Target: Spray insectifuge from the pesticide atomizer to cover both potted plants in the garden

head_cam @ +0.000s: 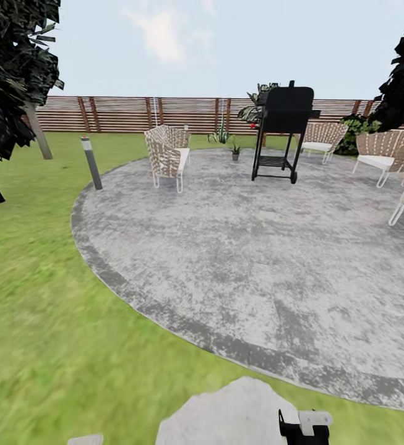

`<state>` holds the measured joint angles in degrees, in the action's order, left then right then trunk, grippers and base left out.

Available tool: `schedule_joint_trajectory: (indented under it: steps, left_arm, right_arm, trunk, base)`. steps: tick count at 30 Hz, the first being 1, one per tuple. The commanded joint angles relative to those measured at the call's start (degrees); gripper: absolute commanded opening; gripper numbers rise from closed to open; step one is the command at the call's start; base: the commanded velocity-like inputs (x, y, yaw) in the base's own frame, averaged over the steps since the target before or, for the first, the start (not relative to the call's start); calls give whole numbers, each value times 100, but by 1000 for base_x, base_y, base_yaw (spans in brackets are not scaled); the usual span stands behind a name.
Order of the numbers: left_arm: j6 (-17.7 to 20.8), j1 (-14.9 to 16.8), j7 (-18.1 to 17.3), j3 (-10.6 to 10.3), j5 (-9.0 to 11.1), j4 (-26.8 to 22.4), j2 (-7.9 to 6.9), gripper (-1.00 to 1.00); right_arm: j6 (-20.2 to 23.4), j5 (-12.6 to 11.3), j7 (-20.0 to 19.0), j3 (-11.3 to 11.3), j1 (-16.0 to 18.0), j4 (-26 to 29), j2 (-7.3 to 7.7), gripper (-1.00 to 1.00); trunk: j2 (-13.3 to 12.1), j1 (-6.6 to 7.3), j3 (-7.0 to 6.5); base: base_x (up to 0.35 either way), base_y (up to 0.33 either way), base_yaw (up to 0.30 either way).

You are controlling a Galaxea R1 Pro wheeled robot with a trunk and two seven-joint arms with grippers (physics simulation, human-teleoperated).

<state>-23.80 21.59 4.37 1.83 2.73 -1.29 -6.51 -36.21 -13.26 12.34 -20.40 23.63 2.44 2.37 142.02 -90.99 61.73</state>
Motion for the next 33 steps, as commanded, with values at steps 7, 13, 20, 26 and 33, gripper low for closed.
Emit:
schedule_joint_trajectory:
  steps: [7,13,20,26,33]
  left_arm:
    - [-20,3,-6,13,26,2,0,-100]
    - [-20,3,-6,14,26,4,0,-100]
    - [-20,3,-6,11,26,1,0,-100]
    - [-20,3,-6,10,26,3,0,-100]
    - [-20,3,-6,12,26,3,0,-100]
  right_arm:
    - [-9,-36,23,-52,2,1,0,100]
    - [-9,-36,23,-52,2,2,0,100]
    - [-9,-36,23,-52,2,2,0,100]
    - [-9,-36,23,-52,2,1,0,100]
    - [-9,-36,23,-52,2,0,0,100]
  trunk:
    - [2,-2,5]
    - [2,-2,5]
    - [2,-2,5]
    - [2,-2,5]
    - [2,-2,5]
  base:
    - [340,0,0]
    - [340,0,0]
    - [340,0,0]
    - [340,0,0]
    - [340,0,0]
